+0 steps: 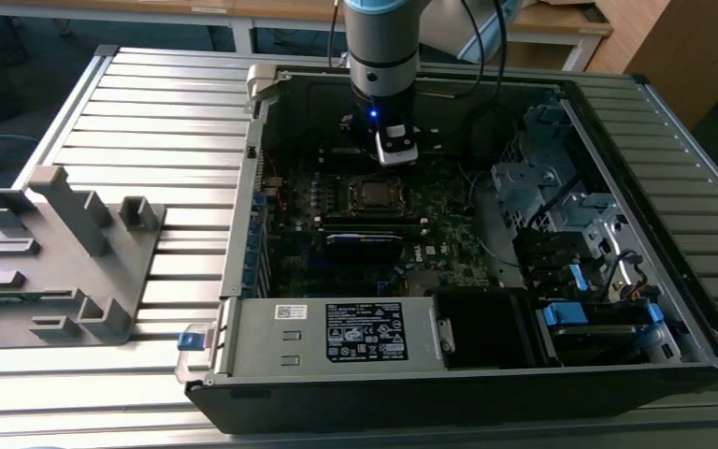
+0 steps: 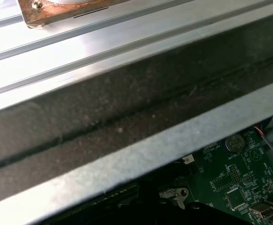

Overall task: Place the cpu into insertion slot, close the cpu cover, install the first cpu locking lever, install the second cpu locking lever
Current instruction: 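Install the first cpu locking lever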

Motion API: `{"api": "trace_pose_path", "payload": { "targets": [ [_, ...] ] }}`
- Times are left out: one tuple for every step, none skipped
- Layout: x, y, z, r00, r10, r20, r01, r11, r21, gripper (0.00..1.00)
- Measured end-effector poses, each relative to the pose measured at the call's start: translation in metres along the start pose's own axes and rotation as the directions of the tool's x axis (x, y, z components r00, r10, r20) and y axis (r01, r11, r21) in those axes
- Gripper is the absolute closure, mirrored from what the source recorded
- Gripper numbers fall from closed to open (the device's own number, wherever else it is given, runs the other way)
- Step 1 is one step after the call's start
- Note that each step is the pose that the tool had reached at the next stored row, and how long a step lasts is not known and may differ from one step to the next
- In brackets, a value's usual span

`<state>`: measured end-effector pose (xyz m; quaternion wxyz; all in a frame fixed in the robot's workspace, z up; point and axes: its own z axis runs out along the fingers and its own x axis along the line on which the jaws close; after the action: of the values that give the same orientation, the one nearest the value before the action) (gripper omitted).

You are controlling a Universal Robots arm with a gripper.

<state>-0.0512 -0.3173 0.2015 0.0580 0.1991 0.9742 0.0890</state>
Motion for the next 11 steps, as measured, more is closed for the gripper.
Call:
{"api": "trace_pose_path", "payload": {
  "targets": [
    [0.0002,-0.0001,0.0,1.0,0.0,0.001,0.0,1.0,-0.0003,0.89],
    [0.0005,-0.0002,0.0,1.0,0.0,0.0016,0.0,1.0,-0.0007,0.89],
    [0.0009,-0.0004,0.0,1.0,0.0,0.002,0.0,1.0,-0.0009,0.89],
    [0.0013,-0.0006,-0.0001,1.0,0.0,0.0024,0.0,1.0,-0.001,0.89],
    [0.002,-0.0009,-0.0002,1.0,0.0,0.0028,0.0,1.0,-0.0012,0.89],
    [0.0025,-0.001,-0.0003,1.0,0.0,0.0029,0.0,1.0,-0.0013,0.89],
    [0.0029,-0.0012,-0.0003,1.0,0.0,0.0031,0.0,1.0,-0.0014,0.89],
    [0.0033,-0.0014,-0.0004,1.0,-0.001,0.0034,0.001,1.0,-0.0015,0.89],
    [0.0037,-0.0016,-0.0004,1.0,-0.001,0.0035,0.001,1.0,-0.0015,0.89],
    [0.0039,-0.0016,-0.0004,1.0,-0.001,0.0035,0.001,1.0,-0.0015,0.89],
    [0.0041,-0.0017,-0.0004,1.0,-0.001,0.0035,0.001,1.0,-0.0015,0.89]
  ]
}}
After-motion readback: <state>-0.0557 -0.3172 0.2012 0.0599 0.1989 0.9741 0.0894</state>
